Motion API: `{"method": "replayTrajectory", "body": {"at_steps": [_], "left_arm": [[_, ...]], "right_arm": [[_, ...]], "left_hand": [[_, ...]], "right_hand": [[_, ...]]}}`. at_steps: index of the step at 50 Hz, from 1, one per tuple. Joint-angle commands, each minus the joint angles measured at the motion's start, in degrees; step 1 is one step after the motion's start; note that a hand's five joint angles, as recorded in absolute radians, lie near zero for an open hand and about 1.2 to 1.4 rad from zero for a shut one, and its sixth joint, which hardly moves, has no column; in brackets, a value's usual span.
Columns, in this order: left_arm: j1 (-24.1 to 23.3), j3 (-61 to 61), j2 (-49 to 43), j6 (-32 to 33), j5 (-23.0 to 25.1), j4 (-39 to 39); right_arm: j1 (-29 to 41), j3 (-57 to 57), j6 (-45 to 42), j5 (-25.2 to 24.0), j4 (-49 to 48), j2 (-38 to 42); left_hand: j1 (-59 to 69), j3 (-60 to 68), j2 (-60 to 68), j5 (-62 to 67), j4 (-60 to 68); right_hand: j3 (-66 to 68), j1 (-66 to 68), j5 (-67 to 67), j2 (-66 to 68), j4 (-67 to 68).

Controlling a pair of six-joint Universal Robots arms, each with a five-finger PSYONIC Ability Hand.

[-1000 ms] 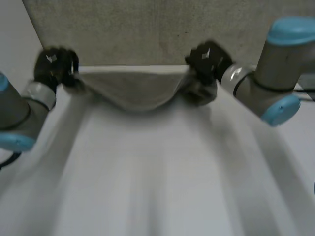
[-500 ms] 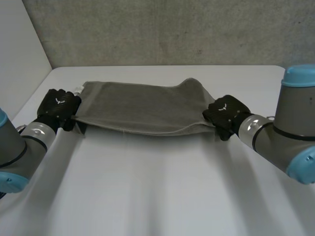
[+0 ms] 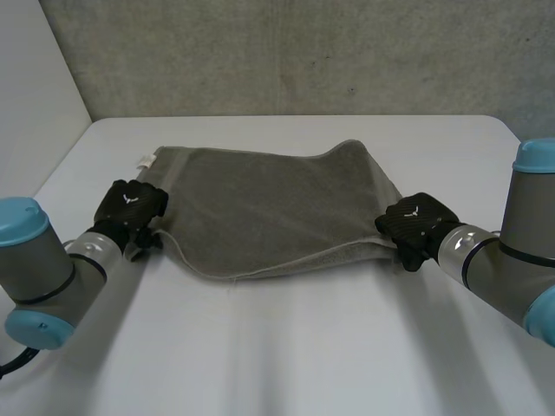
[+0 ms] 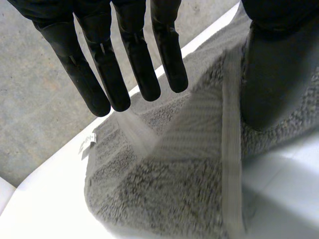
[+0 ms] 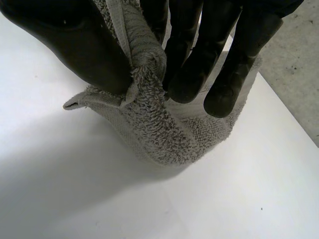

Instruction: Fold the towel.

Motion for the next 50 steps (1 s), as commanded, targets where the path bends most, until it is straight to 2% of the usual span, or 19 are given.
{"method": "replayTrajectory", "body": {"at_steps": [1,12,14,15,16,17,21,23,25,29,30,31,33,34,39,41,46,49,50], "left_arm": [[-0.6,0.1,-0.4,-0.1,0.1,0.0],[-0.9,0.4,-1.3,0.2,0.1,0.5],[-0.8,0.8,-1.8,0.4,0.0,0.6],[-0.7,2.0,-2.6,0.7,-0.6,0.4],[-0.7,2.0,-2.6,0.7,-0.6,0.3],[-0.6,2.7,-2.7,1.9,-0.7,0.0],[0.2,2.2,-1.8,5.9,-1.2,-0.3],[0.9,1.6,-0.5,8.5,-2.2,-0.5],[3.0,-2.3,6.1,12.2,-4.6,-0.5],[4.0,-6.6,12.7,13.0,-4.6,-0.5],[4.4,-8.5,16.7,12.8,-3.9,-0.7],[4.4,-8.5,16.8,12.8,-3.9,-0.7],[4.7,-12.4,24.9,11.6,-1.3,-1.6],[4.7,-12.5,24.9,11.6,-1.3,-1.6],[6.7,-16.2,38.7,5.1,3.8,-6.1],[7.1,-16.3,40.8,3.1,4.5,-7.5],[7.1,-17.3,42.0,-1.2,5.5,-8.3],[6.9,-18.1,39.3,-2.7,5.5,-7.0],[6.8,-18.2,35.4,-2.9,5.6,-6.0]], "right_arm": [[-0.1,-0.4,0.8,0.2,-0.6,-0.1],[-0.2,-0.5,1.7,0.2,-0.7,-0.1],[-0.2,-0.7,1.7,0.2,-0.6,-0.1],[-0.3,-0.9,1.7,0.3,-0.6,-0.1],[-0.3,-0.9,1.7,0.3,-0.6,-0.1],[-0.8,-0.9,1.6,0.4,-0.6,-0.1],[-3.1,-1.8,1.5,0.6,-0.5,-0.6],[-3.5,-2.3,1.4,0.6,-0.3,-1.4],[-4.0,-2.5,1.2,0.4,0.0,-2.6],[-4.6,-2.3,0.6,0.3,1.2,-5.7],[-4.6,-2.3,0.6,0.3,1.2,-5.7],[-4.6,-2.2,0.2,0.2,2.8,-7.3],[-4.7,-1.9,-0.5,-0.5,4.8,-8.9],[-4.7,-1.9,-1.4,-1.0,6.8,-10.7],[-5.0,-3.4,-5.8,-2.3,11.6,-15.6],[-5.7,-5.5,-6.5,-3.4,12.4,-18.8],[-5.9,-5.3,-6.5,-4.1,13.0,-19.0],[-5.9,-3.7,-6.3,-4.8,13.1,-17.1],[-5.6,-2.8,-6.4,-4.8,12.8,-15.6]], "left_hand": [[-1.3,-1.1,-1.0,-0.9,-1.8],[3.3,3.4,3.6,3.7,2.8],[7.8,8.0,8.1,8.2,7.3],[17.8,17.9,18.1,18.2,17.3],[17.9,18.0,18.2,18.3,17.4],[29.9,30.0,30.2,30.3,29.4],[32.0,32.2,32.3,32.4,31.5],[32.0,32.2,32.3,32.4,31.5],[32.0,32.2,32.3,32.4,31.5],[32.0,32.2,32.3,32.4,31.5],[32.0,32.2,32.3,32.4,31.5],[32.0,32.2,32.3,32.4,31.5],[32.0,32.2,32.3,32.4,31.5],[32.0,32.2,32.3,32.4,31.5],[32.0,32.2,32.3,32.4,31.5],[32.0,32.2,32.3,32.4,31.5],[32.0,32.2,32.3,32.4,31.5],[32.0,32.2,32.3,32.4,31.5],[32.0,32.2,32.3,32.4,31.5]], "right_hand": [[3.1,5.0,3.5,4.1,3.8],[3.1,5.0,3.5,4.1,3.8],[3.1,5.0,3.5,4.1,3.8],[3.1,5.0,3.5,4.1,3.8],[3.1,5.0,3.5,4.1,3.8],[3.1,5.0,3.5,4.1,3.8],[3.1,5.0,3.5,4.1,3.8],[3.1,5.0,3.5,4.1,3.8],[3.1,5.0,3.5,4.1,3.8],[3.1,5.0,3.5,4.1,3.8],[3.1,5.0,3.5,4.1,3.8],[3.1,5.0,3.5,4.1,3.8],[3.1,5.0,3.5,4.1,3.8],[3.1,5.0,3.5,4.1,3.8],[3.1,5.0,3.5,4.1,3.8],[3.1,5.0,3.5,4.1,3.8],[3.1,5.0,3.5,4.1,3.8],[3.1,5.0,3.5,4.1,3.8],[3.1,5.0,3.5,4.1,3.8]]}}
